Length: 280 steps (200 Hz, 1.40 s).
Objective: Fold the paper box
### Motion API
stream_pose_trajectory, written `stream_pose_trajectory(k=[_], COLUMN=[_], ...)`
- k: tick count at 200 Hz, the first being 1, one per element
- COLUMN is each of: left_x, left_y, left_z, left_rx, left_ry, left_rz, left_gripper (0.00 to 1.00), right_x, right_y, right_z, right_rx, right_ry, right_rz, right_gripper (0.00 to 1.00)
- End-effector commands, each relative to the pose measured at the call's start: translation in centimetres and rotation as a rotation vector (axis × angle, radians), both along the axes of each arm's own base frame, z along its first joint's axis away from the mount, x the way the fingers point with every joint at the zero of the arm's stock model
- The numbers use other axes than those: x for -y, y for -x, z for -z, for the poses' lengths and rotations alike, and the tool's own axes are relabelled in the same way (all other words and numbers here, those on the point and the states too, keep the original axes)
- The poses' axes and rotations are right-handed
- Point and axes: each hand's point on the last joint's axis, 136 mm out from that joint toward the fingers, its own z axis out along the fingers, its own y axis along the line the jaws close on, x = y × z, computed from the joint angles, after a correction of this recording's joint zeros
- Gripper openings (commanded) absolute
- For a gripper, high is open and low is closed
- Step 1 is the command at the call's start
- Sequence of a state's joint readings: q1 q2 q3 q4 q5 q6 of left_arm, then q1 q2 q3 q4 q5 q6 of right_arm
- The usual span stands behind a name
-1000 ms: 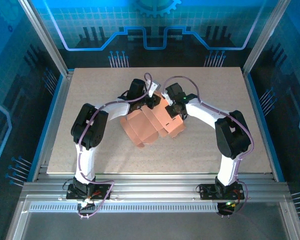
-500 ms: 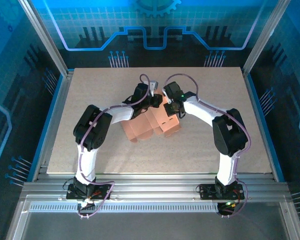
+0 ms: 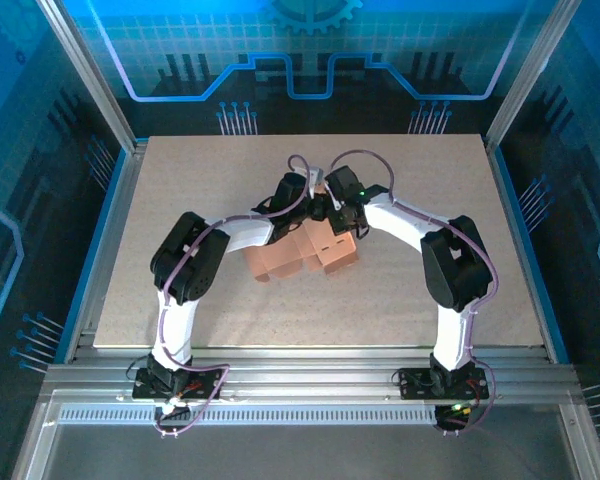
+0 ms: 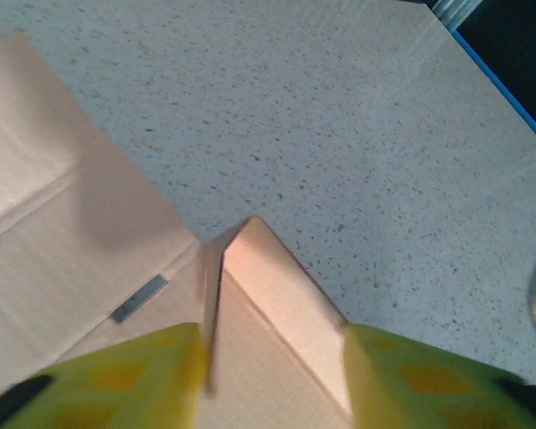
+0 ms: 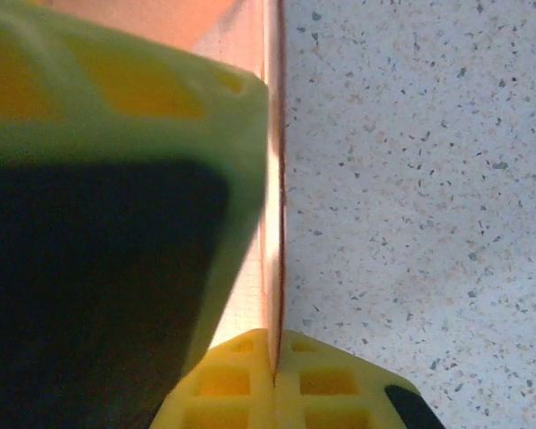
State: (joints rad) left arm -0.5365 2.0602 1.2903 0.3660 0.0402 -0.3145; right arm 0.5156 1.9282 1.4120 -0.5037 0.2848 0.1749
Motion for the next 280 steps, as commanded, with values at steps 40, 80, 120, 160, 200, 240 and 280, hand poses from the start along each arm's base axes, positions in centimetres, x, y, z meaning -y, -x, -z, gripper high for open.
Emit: stream_pose_trajectory(k=[40, 80, 120, 160, 200, 240, 280], left_x=[-4.0, -9.6, -7.6, -4.6, -3.6, -1.6, -0.1], left_y=[3.0, 1.6, -0.1, -0.7, -1.1, 0.4, 0.9], left_z=[-9.9, -9.5, -7.1, -4.9, -3.2, -3.5, -2.9], left_rx=[0.208, 0.151, 0.028, -0.01, -0.047, -0.049, -0.096], left_ry=[0.048, 0.011, 0.001, -0.014, -0.032, -0.015, 0.029], left_rz=[0.031, -0.069, 0.067, 0.146, 0.165, 0.243, 0.23], left_gripper=[0.84, 0.87, 0.57, 0.18, 0.18, 0.2, 0.22], right_x=[0.0, 0.5, 0.0, -0.3, -0.9, -1.3, -2.6], right_y=[-0.5, -0.4, 0.3, 0.7, 1.0, 1.1, 1.0], right_z=[-2.2, -2.9, -3.2, -3.4, -3.5, -3.3, -3.5], right_rx=[0.088, 0.106, 0.102, 0.095, 0.089, 0.083, 0.078], right_ry=[-0.102, -0.205, -0.225, -0.237, -0.245, -0.246, -0.255], right_rz=[-0.156, -0.194, -0.241, -0.258, -0.281, -0.285, -0.299], right_gripper=[0.0, 0.0, 0.0, 0.0, 0.0, 0.0, 0.0])
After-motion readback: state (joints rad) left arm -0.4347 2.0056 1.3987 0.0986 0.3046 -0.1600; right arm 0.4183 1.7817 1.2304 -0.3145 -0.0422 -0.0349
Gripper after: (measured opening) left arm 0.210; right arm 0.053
